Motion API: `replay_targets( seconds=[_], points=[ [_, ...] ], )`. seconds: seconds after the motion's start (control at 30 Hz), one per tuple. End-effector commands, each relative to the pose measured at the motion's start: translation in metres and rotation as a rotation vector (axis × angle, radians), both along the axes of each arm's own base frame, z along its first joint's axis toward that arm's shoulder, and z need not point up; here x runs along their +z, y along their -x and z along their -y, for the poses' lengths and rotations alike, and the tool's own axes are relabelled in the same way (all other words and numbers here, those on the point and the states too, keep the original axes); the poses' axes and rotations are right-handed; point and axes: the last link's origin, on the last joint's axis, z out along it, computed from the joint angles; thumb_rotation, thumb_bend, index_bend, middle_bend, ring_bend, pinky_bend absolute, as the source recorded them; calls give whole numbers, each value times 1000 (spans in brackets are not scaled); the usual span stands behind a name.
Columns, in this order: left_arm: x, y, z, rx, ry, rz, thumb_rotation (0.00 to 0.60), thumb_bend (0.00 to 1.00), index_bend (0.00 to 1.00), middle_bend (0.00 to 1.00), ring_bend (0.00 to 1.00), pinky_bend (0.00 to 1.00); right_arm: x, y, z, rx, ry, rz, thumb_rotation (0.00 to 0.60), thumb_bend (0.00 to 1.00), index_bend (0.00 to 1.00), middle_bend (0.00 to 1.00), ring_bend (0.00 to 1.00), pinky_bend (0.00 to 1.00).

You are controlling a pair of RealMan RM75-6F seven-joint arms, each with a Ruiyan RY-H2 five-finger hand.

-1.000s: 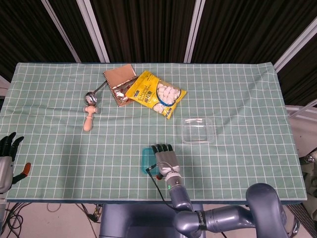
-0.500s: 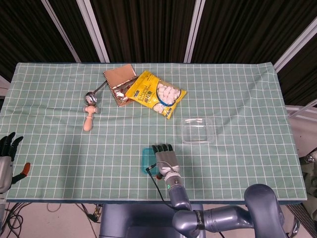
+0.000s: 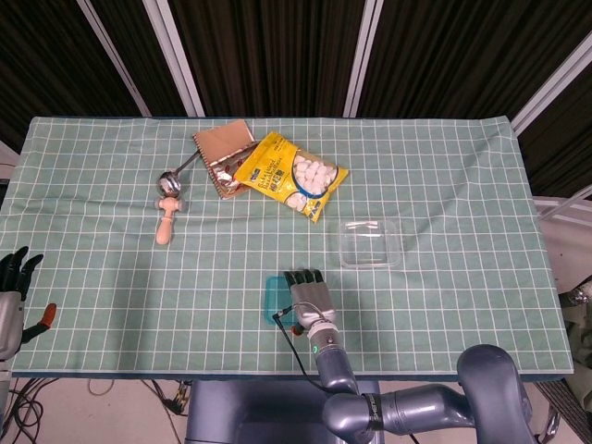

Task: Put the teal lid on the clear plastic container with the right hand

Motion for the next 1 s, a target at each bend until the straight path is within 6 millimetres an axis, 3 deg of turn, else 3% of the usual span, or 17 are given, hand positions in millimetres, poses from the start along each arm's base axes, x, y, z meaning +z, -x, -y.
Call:
replay_targets(
  seconds=[0.03,1.0],
  points=[
    [0,0,0,1,0,-1,600,344,122,0,0,0,1,0,0,1,2,4,600,215,0,141,0,0],
    [0,0,0,10,-3,-6,600,344,122,0,0,0,-5,1,1,-16,-4,10,600,215,0,141,0,0]
  ],
)
